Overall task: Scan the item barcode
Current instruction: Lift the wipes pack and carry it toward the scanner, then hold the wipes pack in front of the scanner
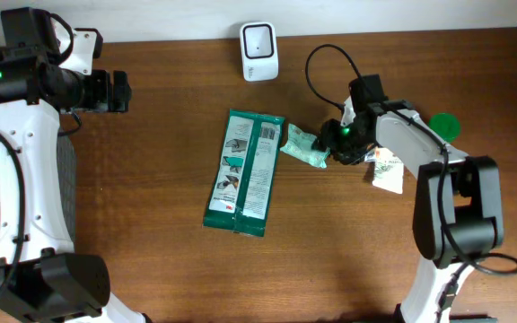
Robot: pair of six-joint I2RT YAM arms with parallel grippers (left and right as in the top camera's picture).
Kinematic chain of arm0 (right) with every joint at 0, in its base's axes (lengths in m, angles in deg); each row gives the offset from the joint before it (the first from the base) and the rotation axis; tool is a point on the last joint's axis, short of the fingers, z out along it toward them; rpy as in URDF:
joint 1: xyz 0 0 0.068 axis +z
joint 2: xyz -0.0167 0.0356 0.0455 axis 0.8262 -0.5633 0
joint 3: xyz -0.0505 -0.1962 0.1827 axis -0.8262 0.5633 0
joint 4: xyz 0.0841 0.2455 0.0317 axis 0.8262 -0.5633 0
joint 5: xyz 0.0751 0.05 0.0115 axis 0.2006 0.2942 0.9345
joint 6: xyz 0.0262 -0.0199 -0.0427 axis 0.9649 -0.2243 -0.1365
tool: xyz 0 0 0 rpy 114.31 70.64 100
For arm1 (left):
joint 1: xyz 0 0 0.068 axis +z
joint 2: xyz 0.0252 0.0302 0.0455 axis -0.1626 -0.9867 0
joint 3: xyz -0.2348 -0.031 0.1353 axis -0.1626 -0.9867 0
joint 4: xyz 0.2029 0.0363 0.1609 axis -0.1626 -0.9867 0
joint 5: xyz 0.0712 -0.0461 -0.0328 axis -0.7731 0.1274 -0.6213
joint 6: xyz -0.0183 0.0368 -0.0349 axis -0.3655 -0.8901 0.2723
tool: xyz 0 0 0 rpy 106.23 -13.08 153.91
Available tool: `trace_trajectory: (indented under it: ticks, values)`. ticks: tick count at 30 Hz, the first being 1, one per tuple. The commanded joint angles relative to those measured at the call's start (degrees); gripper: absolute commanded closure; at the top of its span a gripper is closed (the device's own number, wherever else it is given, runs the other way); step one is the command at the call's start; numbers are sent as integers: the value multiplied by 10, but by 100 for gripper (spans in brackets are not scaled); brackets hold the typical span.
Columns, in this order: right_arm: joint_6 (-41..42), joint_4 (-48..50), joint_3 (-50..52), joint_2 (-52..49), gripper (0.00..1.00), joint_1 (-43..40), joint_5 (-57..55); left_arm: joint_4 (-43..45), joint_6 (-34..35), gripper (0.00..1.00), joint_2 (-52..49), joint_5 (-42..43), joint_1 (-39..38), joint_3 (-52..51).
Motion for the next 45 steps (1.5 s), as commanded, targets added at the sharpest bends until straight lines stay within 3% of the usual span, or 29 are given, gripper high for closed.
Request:
trace_trajectory:
  ticks: [1,2,9,12,14,17,20,29,33,38,42,45]
  values:
    - [23,19,8,-43,43,7,24,-1,7,1,2,2,1,3]
    - [24,22,8,-52,44,7,23,-1,7,1,2,2,1,3]
    - [20,27,7,-56,78,-1,27,-1,7,1,2,2,1,3]
    - [-45,26,-2,-34,80,-15,99,-1,7,1,2,2,1,3]
    - [-102,28,-5,-5,96,-19,169,-1,7,1,2,2,1,3]
    - [-186,28,-12,49,96,-19,285,-1,7,1,2,2,1,3]
    - [-211,28,-12,114,96,-19,347,-1,7,1,2,2,1,3]
    - [-202,12,-14,204,96,-18,352,0,7,1,2,2,1,3]
    - [-184,-60,-78,211,96,0,270,0,7,1,2,2,1,3]
    - [-177,-173,-275,210,96,102,-52,-1,7,1,2,2,1,3]
    - [-187,-73,-297,187,96,165,-362,-1,7,1,2,2,1,3]
    - [-291,39,-297,138,96,187,-446,-1,7,1,2,2,1,3]
